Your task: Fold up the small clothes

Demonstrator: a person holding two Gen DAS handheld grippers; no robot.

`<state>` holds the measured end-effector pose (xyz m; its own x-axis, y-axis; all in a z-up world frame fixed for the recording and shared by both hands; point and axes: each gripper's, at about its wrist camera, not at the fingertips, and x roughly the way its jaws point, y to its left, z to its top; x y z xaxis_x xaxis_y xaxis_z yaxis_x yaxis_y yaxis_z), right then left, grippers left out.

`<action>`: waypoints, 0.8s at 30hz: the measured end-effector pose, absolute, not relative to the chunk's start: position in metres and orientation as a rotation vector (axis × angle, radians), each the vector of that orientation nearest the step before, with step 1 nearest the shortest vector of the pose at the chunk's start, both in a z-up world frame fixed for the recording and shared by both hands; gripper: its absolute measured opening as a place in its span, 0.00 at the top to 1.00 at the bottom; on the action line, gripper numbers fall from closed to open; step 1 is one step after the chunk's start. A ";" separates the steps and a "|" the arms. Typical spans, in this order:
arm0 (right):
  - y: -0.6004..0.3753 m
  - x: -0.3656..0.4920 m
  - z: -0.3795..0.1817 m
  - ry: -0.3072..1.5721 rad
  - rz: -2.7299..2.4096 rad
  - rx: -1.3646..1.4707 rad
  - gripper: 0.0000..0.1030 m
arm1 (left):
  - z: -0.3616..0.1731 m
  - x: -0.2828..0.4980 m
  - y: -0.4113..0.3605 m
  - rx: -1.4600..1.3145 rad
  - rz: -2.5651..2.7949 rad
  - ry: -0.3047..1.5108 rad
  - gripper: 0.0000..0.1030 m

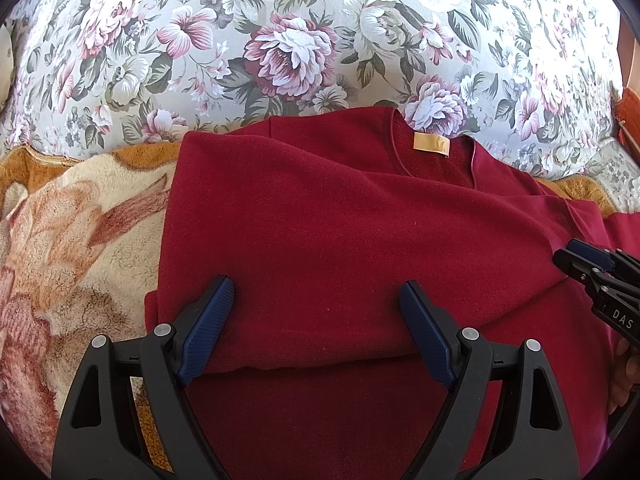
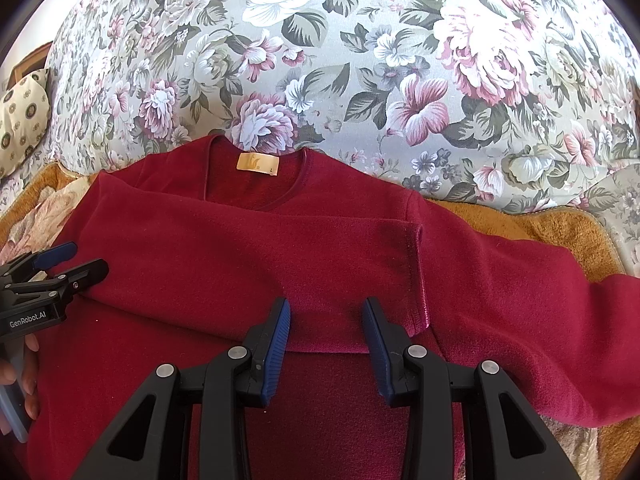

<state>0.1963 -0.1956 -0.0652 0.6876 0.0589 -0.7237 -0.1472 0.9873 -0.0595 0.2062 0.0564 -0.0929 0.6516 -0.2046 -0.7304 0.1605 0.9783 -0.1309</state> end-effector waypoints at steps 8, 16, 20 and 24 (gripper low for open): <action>-0.196 0.196 -0.066 0.805 0.116 -0.117 0.65 | -0.093 0.206 0.056 -0.059 -0.209 0.835 0.17; -0.196 0.197 -0.064 0.813 0.120 -0.105 0.65 | -0.093 0.206 0.056 -0.060 -0.209 0.833 0.17; -0.203 0.185 -0.045 0.783 0.060 -0.081 0.65 | -0.093 0.205 0.055 -0.057 -0.208 0.833 0.17; -0.222 0.148 -0.020 0.744 -0.001 -0.055 0.65 | -0.093 0.205 0.053 -0.063 -0.212 0.832 0.17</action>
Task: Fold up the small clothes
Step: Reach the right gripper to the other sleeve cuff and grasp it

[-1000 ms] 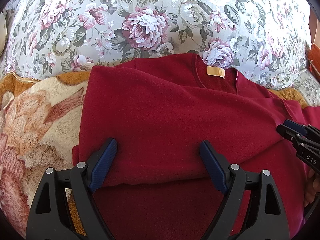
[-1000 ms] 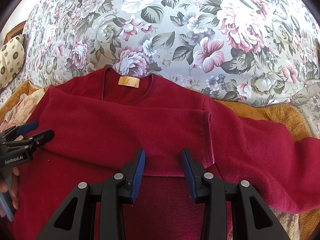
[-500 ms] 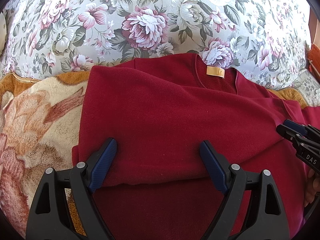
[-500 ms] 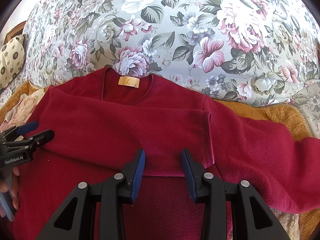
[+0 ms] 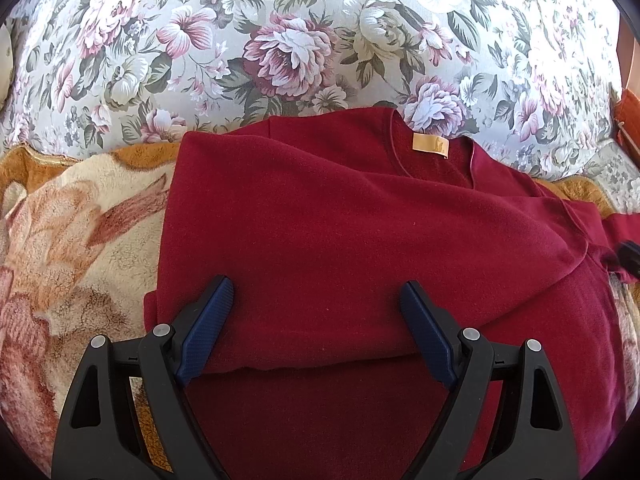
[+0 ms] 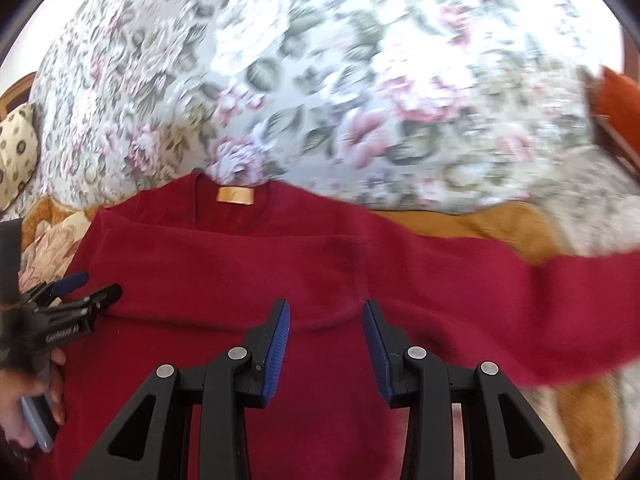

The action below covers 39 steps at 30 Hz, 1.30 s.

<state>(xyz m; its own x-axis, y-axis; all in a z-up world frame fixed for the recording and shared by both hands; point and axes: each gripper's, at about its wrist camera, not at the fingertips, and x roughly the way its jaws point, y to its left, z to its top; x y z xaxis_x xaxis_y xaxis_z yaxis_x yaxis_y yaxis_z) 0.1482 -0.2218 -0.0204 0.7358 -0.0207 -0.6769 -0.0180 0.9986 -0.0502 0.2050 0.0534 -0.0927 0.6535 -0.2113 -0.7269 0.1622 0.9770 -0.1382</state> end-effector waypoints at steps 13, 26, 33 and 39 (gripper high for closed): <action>-0.384 0.004 0.008 0.580 -0.345 0.034 0.64 | -0.093 0.206 0.054 -0.072 -0.218 0.830 0.16; -0.540 0.011 0.049 0.476 -0.548 0.315 0.62 | -0.094 0.205 0.056 -0.078 -0.222 0.829 0.15; -0.560 0.021 0.049 0.411 -0.457 0.434 0.64 | -0.094 0.205 0.056 -0.086 -0.227 0.827 0.15; -0.558 0.021 0.046 0.386 -0.478 0.447 0.84 | -0.095 0.205 0.056 -0.089 -0.229 0.826 0.15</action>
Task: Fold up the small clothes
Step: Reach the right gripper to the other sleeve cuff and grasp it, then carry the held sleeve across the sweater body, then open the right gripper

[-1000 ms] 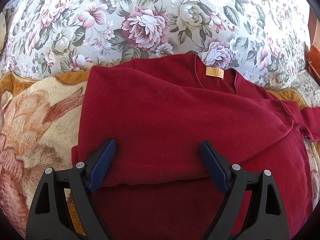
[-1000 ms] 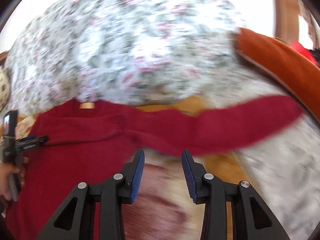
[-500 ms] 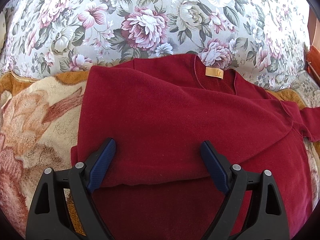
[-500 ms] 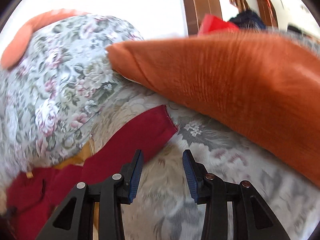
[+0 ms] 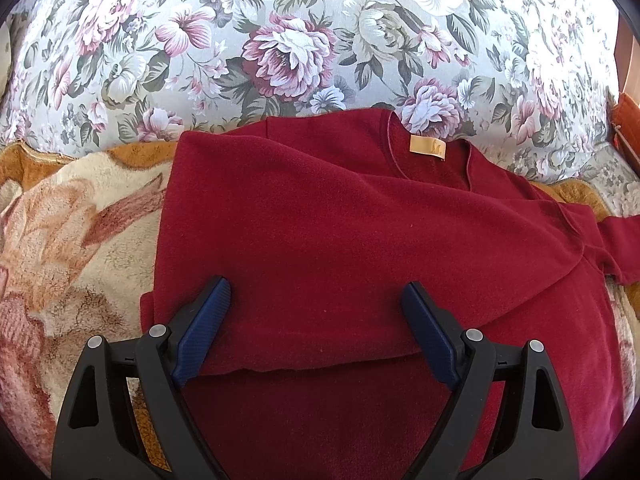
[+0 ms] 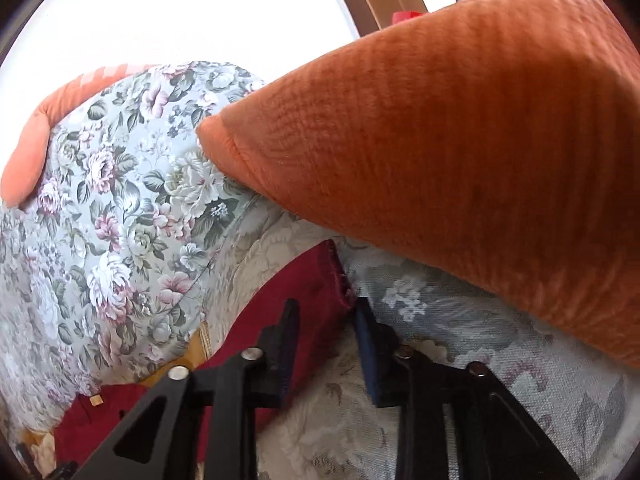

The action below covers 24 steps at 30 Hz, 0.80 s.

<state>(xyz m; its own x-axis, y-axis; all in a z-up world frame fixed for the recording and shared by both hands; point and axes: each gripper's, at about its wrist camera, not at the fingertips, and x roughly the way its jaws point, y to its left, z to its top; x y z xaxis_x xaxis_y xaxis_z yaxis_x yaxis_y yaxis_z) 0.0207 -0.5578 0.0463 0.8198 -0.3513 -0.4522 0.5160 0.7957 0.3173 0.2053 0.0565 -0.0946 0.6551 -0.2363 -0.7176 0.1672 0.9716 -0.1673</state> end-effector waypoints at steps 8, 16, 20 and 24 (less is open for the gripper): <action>-0.512 0.042 0.061 0.390 -0.362 0.316 0.94 | -0.095 0.205 0.056 -0.090 -0.229 0.825 0.15; -0.358 0.107 0.059 0.434 0.032 0.252 0.94 | -0.094 0.205 0.056 -0.098 -0.234 0.824 0.15; -0.287 0.140 0.037 0.481 0.142 0.245 0.94 | -0.089 0.205 0.058 -0.109 -0.240 0.834 0.15; -0.225 0.154 0.002 0.564 0.231 0.250 0.94 | -0.061 0.201 0.053 -0.117 -0.301 0.846 0.15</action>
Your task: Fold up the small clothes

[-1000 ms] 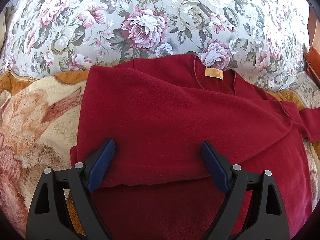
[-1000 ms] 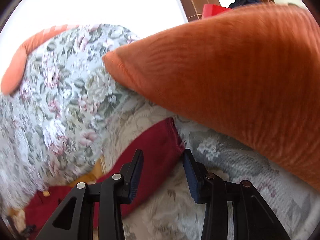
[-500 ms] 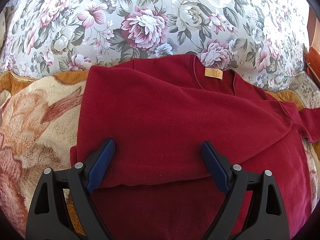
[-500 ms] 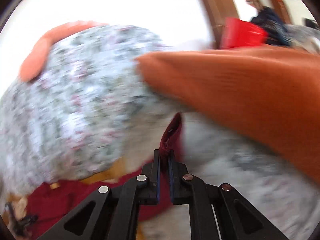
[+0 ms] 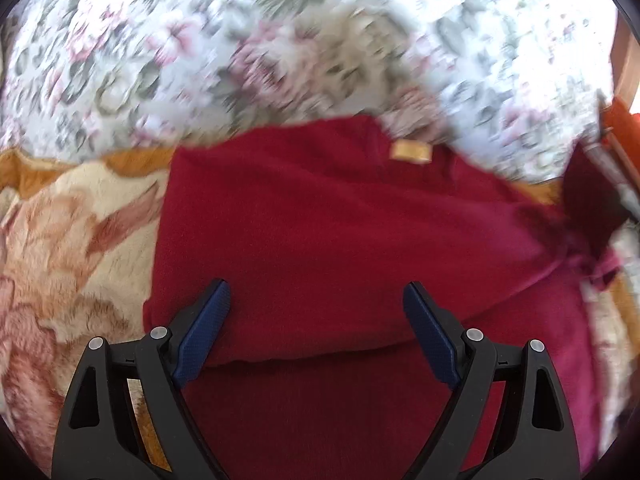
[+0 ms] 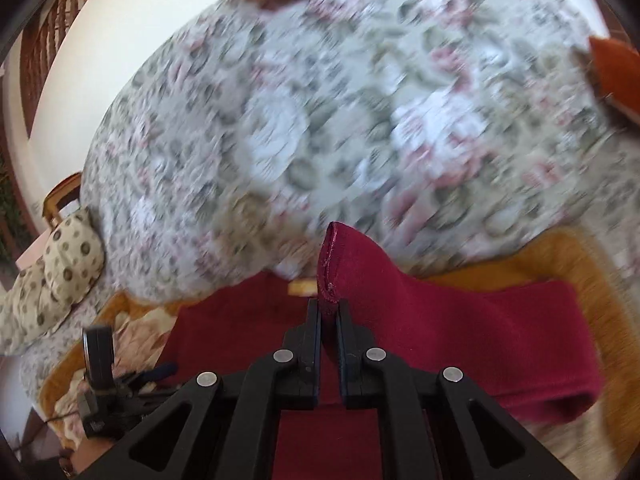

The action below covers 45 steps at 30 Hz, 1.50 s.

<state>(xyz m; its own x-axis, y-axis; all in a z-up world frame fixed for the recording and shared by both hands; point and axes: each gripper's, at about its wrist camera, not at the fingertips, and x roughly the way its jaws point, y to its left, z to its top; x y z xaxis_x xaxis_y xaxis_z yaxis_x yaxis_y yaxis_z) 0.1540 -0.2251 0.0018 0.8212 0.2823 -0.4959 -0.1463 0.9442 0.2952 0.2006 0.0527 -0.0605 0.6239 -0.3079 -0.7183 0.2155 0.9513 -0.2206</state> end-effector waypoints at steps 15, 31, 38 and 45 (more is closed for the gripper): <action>-0.196 0.142 -0.069 0.646 0.273 0.279 0.94 | -0.046 0.231 -0.060 -0.477 -0.769 1.135 0.15; -0.241 0.107 -0.067 0.657 0.057 0.394 0.58 | -0.062 0.230 -0.057 -0.543 -0.725 1.136 0.15; -0.259 0.088 -0.075 0.692 0.024 0.458 0.58 | -0.062 0.213 -0.063 -0.456 -0.747 1.079 0.20; -0.263 0.085 -0.078 0.699 0.041 0.511 0.58 | -0.068 0.206 -0.058 -0.423 -0.694 1.054 0.50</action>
